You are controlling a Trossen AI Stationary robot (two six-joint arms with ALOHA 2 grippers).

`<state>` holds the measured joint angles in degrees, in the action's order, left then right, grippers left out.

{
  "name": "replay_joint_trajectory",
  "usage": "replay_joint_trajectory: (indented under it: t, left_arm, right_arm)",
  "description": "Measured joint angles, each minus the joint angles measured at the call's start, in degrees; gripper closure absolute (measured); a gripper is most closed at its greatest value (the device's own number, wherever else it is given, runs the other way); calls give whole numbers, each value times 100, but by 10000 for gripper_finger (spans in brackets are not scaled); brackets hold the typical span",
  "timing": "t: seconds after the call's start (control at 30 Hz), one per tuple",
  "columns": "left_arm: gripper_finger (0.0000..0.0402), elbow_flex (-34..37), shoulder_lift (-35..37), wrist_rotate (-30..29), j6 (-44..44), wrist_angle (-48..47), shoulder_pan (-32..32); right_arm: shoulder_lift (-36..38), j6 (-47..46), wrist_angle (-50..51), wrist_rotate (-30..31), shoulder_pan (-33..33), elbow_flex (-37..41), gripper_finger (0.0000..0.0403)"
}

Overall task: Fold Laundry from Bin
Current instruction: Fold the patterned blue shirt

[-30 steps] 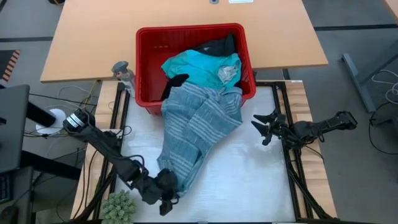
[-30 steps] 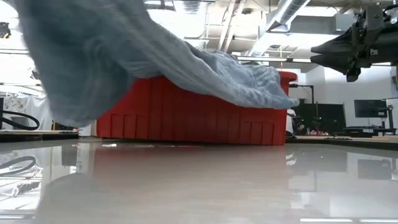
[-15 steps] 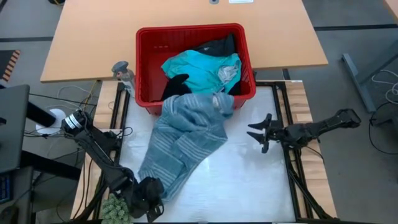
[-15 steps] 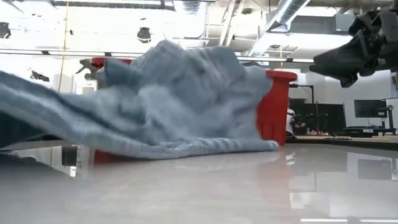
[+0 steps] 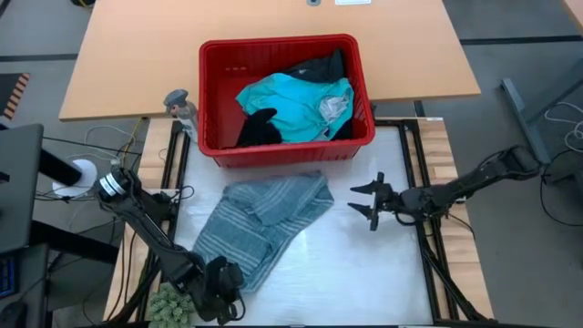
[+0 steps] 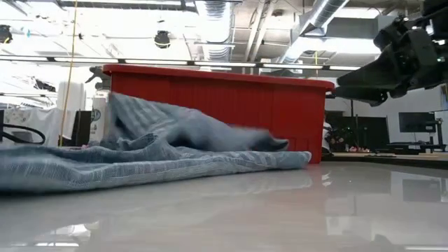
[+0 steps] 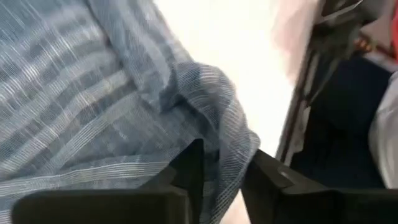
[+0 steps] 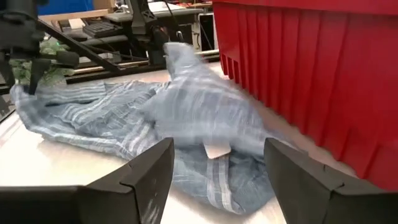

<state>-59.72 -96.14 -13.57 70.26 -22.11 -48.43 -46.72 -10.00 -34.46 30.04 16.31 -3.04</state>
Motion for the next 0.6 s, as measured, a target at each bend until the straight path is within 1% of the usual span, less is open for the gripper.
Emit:
replay_joint_trajectory:
  t: [0.17,0.33,0.43,0.5,0.6]
  left_arm:
    - [262,0,-374,327,-4,161,5]
    - [237,-14,-415,285,-309,161,101]
    - [235,-160,-254,307,-623,-190,217]
    - [235,-324,-104,321,-837,-569,311]
    - [235,-635,67,210,-1309,-1425,478]
  right_arm:
    - [-1315,174,-112,9,-36,-650,127]
    - [-2699,1338,-70,408,-76,-1552,127]
    - [-3366,1776,178,559,-187,-2094,127]
    - [-3712,1796,512,579,-284,-2428,127]
    - [-4118,1649,1052,578,-402,-2788,127]
